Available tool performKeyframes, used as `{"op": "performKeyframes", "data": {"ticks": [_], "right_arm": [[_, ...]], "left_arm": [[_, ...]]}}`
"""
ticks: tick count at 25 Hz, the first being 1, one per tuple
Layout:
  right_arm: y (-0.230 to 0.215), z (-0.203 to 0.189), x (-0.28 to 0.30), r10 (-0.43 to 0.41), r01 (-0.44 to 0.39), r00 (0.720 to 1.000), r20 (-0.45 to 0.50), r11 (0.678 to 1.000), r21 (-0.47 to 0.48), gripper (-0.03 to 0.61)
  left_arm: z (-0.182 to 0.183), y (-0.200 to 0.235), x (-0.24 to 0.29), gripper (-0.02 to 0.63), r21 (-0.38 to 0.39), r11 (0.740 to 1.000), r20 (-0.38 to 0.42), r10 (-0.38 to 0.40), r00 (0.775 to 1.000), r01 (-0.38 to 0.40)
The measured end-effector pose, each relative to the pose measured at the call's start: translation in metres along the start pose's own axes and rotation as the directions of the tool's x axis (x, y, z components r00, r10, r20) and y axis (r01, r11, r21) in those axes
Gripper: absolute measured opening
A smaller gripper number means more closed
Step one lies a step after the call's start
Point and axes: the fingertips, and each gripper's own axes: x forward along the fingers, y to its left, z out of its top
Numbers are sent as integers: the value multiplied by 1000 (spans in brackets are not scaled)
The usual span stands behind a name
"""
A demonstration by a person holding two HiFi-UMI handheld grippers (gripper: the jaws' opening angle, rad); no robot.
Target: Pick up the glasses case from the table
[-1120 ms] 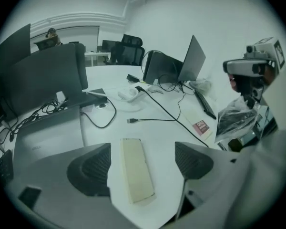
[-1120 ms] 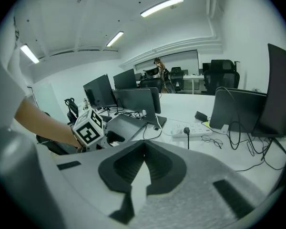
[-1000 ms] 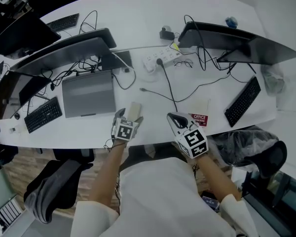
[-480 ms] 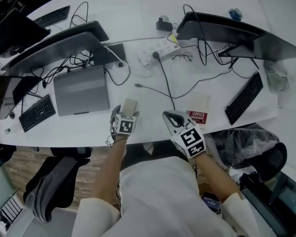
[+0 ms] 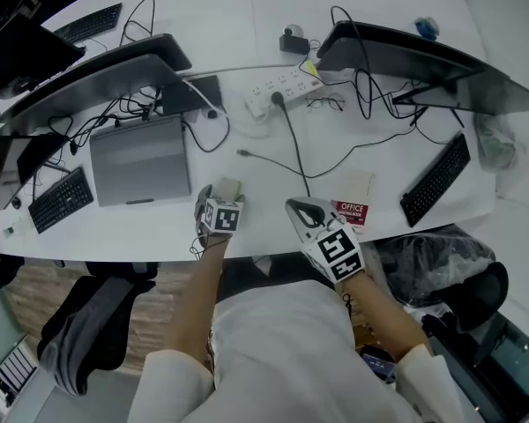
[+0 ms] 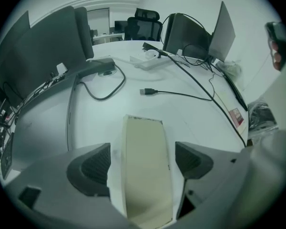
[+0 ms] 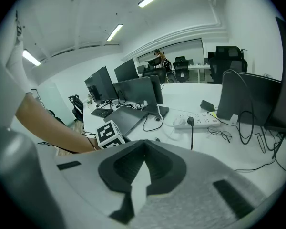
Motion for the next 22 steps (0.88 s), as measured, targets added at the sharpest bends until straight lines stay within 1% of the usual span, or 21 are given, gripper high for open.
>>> {"op": "performKeyframes", "data": {"ticks": [4,5,9,12,16,22], "right_arm": [[0,0,3,8,-8,1000,-15,1000,15,0],[-1,-1,4,8,-8,1000,-17,1000,14,0],[1,1,5,13,-13,1000,-22,1000,13,0],[3,5,6,12,-12,1000,-16,1000,3,0],[7,8,5,10,-10,1000,-12,1000,-8,0],[15,17,2,2,-2,1000,6,999,-39,0]], "left_arm": [[1,5,4,393,1,1000,-7,15,1000,-15],[1,6,2,300,0,1000,-6,15,1000,-15],[-1,7,-3,296,-31,999,15,-34,999,34],[-1,9,-8,296,-34,998,38,-45,998,47],[0,11,-20,296,-38,998,79,-44,996,47],[9,26,-52,296,-50,999,181,-11,983,20]]}}
